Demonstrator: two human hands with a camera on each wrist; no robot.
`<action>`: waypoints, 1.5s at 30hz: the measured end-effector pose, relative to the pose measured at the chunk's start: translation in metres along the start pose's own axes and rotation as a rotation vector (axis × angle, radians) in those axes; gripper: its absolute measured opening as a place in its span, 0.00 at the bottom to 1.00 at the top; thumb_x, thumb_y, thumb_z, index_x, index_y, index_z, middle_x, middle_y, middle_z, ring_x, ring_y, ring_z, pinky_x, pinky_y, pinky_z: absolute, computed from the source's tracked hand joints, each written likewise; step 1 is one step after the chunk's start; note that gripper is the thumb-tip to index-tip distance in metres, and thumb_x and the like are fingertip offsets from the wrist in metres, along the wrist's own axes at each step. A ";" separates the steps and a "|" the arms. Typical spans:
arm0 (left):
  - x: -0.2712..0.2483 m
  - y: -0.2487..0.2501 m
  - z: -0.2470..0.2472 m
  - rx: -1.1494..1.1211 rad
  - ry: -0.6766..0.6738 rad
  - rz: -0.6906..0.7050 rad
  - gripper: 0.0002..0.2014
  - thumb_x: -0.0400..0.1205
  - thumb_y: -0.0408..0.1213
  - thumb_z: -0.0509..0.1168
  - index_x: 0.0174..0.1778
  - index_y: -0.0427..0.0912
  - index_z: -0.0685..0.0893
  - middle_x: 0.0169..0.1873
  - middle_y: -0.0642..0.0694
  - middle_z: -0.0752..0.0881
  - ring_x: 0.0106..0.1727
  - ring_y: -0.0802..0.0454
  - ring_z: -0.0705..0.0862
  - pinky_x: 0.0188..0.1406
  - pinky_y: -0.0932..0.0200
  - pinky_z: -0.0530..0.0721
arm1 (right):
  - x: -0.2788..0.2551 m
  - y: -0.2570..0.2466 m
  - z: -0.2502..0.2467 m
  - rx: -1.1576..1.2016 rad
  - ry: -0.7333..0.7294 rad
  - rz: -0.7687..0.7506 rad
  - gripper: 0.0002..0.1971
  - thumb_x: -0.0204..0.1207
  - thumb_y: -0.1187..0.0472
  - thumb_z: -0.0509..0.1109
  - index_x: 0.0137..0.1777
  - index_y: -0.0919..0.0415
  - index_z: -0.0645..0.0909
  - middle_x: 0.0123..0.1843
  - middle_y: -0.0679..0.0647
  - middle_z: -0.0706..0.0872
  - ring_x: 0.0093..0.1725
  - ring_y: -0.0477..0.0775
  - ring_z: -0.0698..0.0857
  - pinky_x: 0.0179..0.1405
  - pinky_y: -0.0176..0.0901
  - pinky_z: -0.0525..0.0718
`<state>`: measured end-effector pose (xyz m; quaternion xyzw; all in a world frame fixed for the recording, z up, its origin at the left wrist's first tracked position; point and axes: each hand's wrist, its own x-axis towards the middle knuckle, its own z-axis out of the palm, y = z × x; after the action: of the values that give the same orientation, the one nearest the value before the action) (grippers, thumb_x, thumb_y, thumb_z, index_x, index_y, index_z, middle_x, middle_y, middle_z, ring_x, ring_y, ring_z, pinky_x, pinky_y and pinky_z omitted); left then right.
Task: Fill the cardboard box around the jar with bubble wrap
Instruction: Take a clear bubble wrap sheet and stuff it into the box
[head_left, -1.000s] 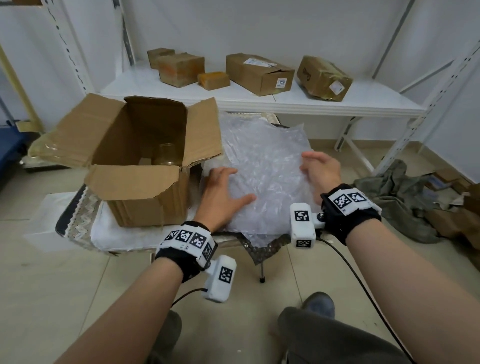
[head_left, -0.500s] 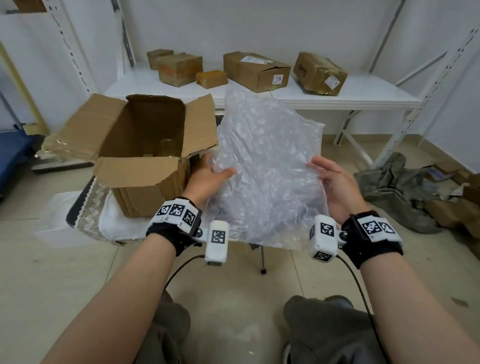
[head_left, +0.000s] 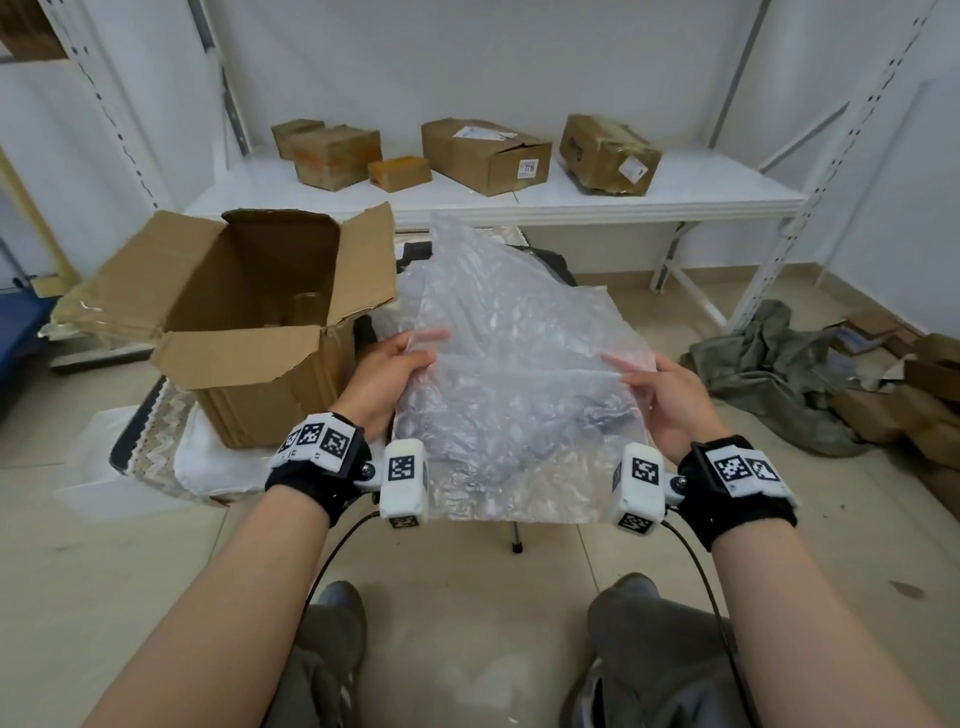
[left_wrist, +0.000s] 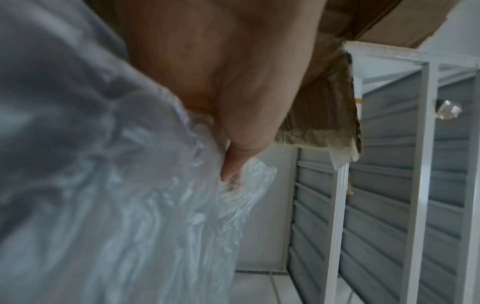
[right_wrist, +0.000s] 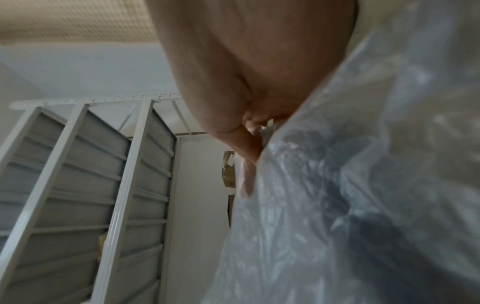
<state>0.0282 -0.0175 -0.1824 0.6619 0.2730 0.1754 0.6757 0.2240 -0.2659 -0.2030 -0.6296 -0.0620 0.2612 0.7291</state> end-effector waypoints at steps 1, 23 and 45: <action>-0.001 0.001 0.000 -0.026 -0.014 -0.019 0.15 0.86 0.30 0.61 0.56 0.51 0.92 0.40 0.40 0.87 0.39 0.49 0.81 0.42 0.56 0.79 | 0.002 0.001 -0.003 0.001 -0.006 0.001 0.15 0.79 0.80 0.60 0.59 0.67 0.81 0.63 0.61 0.91 0.44 0.51 0.82 0.40 0.30 0.84; -0.009 0.015 -0.006 0.146 -0.203 -0.247 0.35 0.81 0.42 0.70 0.84 0.55 0.63 0.83 0.48 0.64 0.74 0.49 0.74 0.41 0.70 0.82 | -0.025 -0.023 0.004 0.117 -0.107 0.146 0.19 0.86 0.56 0.60 0.51 0.68 0.89 0.45 0.63 0.93 0.47 0.59 0.92 0.55 0.56 0.87; -0.007 0.017 -0.008 -0.158 0.042 -0.143 0.10 0.78 0.43 0.74 0.52 0.45 0.89 0.56 0.39 0.90 0.47 0.50 0.91 0.56 0.53 0.89 | -0.046 -0.029 -0.016 -0.158 -0.405 0.203 0.25 0.81 0.70 0.68 0.78 0.64 0.73 0.70 0.65 0.86 0.67 0.68 0.86 0.51 0.56 0.92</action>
<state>0.0200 -0.0136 -0.1646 0.5816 0.3189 0.1615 0.7307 0.2001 -0.3029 -0.1676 -0.6226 -0.1636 0.4482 0.6202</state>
